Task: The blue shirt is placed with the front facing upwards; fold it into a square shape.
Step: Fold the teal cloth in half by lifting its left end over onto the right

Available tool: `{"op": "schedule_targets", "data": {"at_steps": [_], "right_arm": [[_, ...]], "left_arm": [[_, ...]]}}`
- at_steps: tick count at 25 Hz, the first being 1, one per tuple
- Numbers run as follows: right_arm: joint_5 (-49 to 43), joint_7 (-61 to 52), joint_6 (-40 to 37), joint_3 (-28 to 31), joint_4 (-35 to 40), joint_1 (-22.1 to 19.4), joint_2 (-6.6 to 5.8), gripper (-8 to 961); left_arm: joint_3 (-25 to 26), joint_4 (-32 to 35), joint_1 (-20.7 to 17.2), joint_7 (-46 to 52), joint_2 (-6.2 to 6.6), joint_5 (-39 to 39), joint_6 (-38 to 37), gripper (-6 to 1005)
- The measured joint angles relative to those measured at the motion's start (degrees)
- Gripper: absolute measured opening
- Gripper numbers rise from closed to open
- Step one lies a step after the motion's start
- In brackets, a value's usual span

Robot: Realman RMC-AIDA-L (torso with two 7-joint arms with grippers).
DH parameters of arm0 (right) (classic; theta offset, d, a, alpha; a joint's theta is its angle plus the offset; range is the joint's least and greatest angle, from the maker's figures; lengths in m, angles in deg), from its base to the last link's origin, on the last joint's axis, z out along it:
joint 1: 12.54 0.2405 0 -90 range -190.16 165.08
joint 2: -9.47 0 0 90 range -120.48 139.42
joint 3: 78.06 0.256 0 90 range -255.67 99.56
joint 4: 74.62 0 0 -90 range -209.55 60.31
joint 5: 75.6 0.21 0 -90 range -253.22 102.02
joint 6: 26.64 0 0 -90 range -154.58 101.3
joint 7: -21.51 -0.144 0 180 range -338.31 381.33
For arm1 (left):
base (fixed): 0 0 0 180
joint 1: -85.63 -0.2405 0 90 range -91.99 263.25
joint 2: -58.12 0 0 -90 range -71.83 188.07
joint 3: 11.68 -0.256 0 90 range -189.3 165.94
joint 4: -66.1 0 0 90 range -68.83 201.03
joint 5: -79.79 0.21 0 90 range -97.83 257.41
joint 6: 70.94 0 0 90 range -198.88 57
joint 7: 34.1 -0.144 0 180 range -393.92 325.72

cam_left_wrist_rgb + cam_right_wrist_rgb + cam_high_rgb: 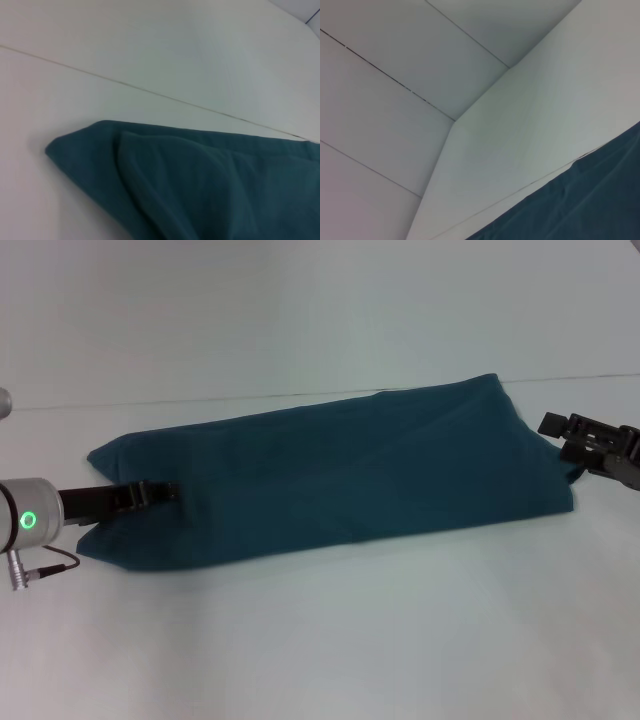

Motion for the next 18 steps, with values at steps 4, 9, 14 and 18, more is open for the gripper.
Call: {"op": "schedule_targets", "data": {"at_steps": [4, 9, 14, 18], "right_arm": [[0.1, 0.3, -0.1, 0.0, 0.0, -0.1, 0.03, 899], [0.2, 0.4, -0.4, 0.0, 0.0, -0.2, 0.05, 899], [0.3, 0.4, -0.7, 0.0, 0.0, -0.2, 0.05, 899], [0.4, 0.5, -0.7, 0.1, 0.0, -0.2, 0.13, 899]], "left_arm": [[-0.1, -0.1, 0.0, 0.0, 0.01, 0.1, 0.0, 467], [-0.1, -0.2, 0.1, 0.0, -0.14, -0.2, -0.1, 358], [0.2, 0.0, 0.2, -0.3, -0.21, -0.8, -1.3, 250], [0.6, 0.3, -0.1, -1.8, 0.57, -5.1, -4.8, 16]]}}
